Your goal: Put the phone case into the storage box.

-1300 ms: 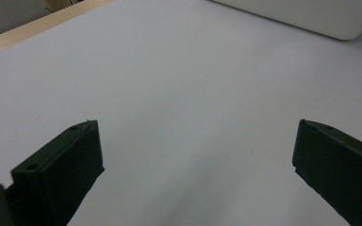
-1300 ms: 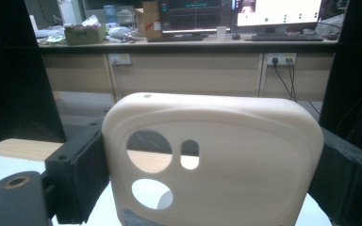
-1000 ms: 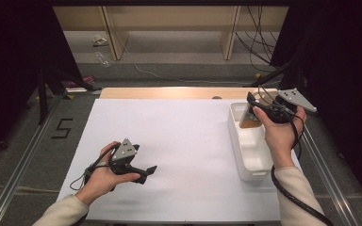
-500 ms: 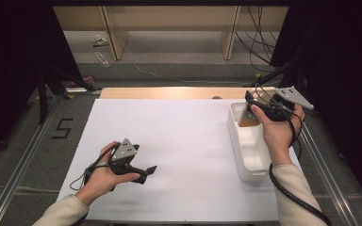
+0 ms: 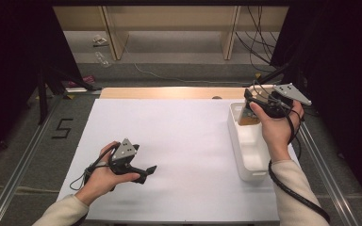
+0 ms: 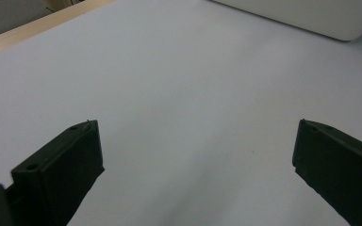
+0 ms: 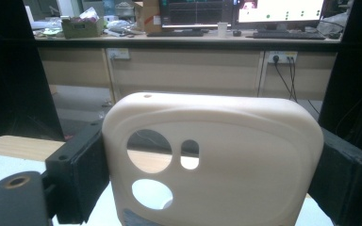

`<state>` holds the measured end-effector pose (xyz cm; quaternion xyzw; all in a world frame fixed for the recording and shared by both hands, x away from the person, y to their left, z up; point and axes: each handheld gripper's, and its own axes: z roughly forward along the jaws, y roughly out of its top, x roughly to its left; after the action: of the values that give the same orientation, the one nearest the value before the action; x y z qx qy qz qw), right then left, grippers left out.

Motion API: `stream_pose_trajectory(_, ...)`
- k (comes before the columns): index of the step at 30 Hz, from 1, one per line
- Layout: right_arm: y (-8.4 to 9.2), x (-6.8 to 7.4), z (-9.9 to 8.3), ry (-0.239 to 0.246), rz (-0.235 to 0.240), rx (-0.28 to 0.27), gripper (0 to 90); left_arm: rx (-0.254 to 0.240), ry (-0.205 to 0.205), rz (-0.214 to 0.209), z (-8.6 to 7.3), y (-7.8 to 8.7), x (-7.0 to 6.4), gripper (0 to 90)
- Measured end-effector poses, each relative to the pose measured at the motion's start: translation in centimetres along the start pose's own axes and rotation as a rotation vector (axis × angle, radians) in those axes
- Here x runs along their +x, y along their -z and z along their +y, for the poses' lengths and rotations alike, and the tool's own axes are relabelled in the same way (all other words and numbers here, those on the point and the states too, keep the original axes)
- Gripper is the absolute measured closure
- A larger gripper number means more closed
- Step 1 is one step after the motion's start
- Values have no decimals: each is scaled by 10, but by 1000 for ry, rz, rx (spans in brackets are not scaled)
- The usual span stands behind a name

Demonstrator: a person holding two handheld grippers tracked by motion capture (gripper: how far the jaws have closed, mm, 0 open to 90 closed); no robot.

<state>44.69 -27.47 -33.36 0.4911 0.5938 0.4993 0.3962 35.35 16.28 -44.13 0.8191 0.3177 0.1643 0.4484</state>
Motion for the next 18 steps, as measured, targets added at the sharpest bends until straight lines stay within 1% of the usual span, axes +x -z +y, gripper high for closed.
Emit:
stream_pose_trajectory(8, -5, 0, 2, 1, -4, 16, 126, 0, 2, 0, 0, 0, 0, 18)
stream_pose_trajectory(12, -9, 1, 3, 4, -6, 37, 126, 0, 2, 0, 0, 0, 1, 18)
stream_pose_trajectory(18, -14, 1, 5, 4, -9, 53, 126, 0, 6, -2, 0, 0, 1, 18)
